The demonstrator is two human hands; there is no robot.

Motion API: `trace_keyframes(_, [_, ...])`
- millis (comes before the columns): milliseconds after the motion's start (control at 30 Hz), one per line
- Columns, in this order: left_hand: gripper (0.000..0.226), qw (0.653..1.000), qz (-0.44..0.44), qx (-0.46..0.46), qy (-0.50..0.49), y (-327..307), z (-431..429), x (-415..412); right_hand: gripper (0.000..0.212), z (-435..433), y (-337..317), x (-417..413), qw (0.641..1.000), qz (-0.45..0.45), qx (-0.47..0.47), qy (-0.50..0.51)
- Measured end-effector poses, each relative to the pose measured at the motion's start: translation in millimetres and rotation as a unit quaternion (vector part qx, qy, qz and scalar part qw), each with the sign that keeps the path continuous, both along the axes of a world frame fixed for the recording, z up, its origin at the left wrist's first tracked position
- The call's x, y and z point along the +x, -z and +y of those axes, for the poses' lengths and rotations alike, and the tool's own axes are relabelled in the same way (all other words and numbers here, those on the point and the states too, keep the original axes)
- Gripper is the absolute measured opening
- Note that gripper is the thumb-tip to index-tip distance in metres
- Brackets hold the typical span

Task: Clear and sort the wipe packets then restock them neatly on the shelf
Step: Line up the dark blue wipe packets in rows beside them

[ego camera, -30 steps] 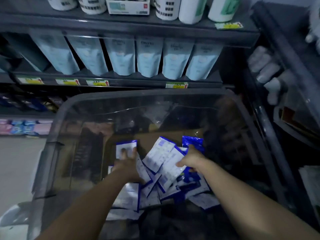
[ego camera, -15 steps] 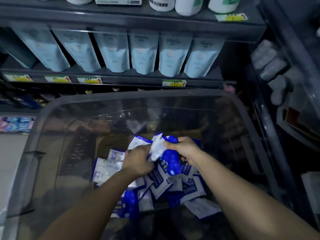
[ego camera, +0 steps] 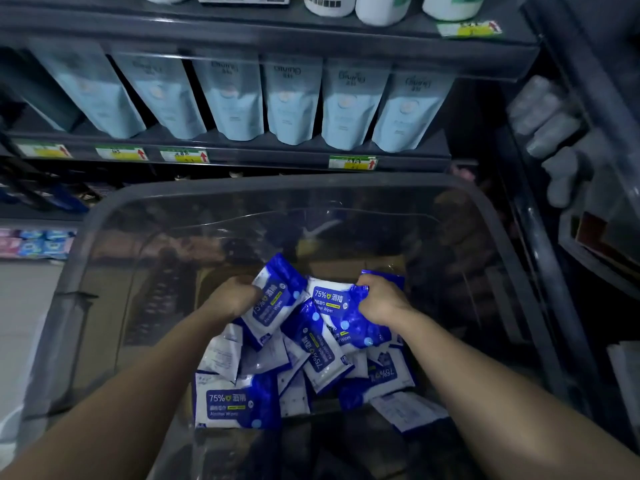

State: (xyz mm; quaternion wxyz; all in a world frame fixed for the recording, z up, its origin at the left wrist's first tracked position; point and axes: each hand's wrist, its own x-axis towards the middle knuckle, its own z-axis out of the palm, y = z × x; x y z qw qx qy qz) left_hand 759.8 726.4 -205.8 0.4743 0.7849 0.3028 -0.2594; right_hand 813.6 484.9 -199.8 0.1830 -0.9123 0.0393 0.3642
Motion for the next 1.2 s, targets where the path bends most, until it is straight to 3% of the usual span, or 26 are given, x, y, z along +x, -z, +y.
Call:
trace_keyframes(133, [0.008, 0.998, 0.015, 0.026, 0.059, 1.7, 1.6, 1.9, 0.031, -1.2, -3.9, -0.1, 0.990, 0.010, -0.107, -0.088])
trace_keyframes(267, [0.030, 0.979, -0.008, 0.118, 0.164, 18.5, 5.0, -2.1, 0.034, 8.4, 0.0, -1.2, 0.976, 0.040, -0.129, -0.169])
trace_keyframes(333, [0.031, 0.979, -0.022, 0.131, 0.158, 22.7, 5.5, -2.9, 0.038, 12.4, 3.9, -0.7, 0.981, 0.044, -0.117, -0.151])
trace_keyframes(467, [0.017, 0.981, -0.022, 0.135, 0.139, 22.6, -0.7, -1.6, 0.067, 11.8, 13.2, -4.7, 0.988, 0.075, -0.085, -0.107])
trace_keyframes(600, [0.057, 0.981, -0.007, 0.114, 0.155, 16.3, -19.8, -2.5, 0.060, 13.5, 14.7, -7.4, 0.980, 0.162, -0.050, -0.099])
trace_keyframes(733, [0.048, 0.982, -0.008, 0.096, 0.160, 14.1, -26.4, -0.4, 0.051, 11.9, 8.8, -3.3, 0.982, 0.143, -0.055, -0.112])
trace_keyframes(867, [0.031, 0.994, -0.042, 0.001, 0.100, 2.1, -4.6, 2.0, 0.049, 4.4, 2.5, 5.1, 0.992, 0.117, -0.001, -0.051])
trace_keyframes(1000, [0.030, 0.993, -0.056, -0.023, 0.097, -8.4, 5.7, 1.5, 0.039, 0.4, -11.5, 9.4, 0.990, 0.105, 0.078, 0.044])
trace_keyframes(1100, [0.027, 0.995, -0.062, -0.037, 0.071, -12.1, 6.3, -1.1, 0.031, -1.9, -25.5, 11.2, 0.968, 0.134, 0.163, 0.134])
trace_keyframes(1200, [0.027, 0.993, -0.068, -0.100, 0.018, -21.0, 8.8, -8.8, 0.037, -7.5, -35.8, 8.4, 0.928, 0.177, 0.257, 0.203])
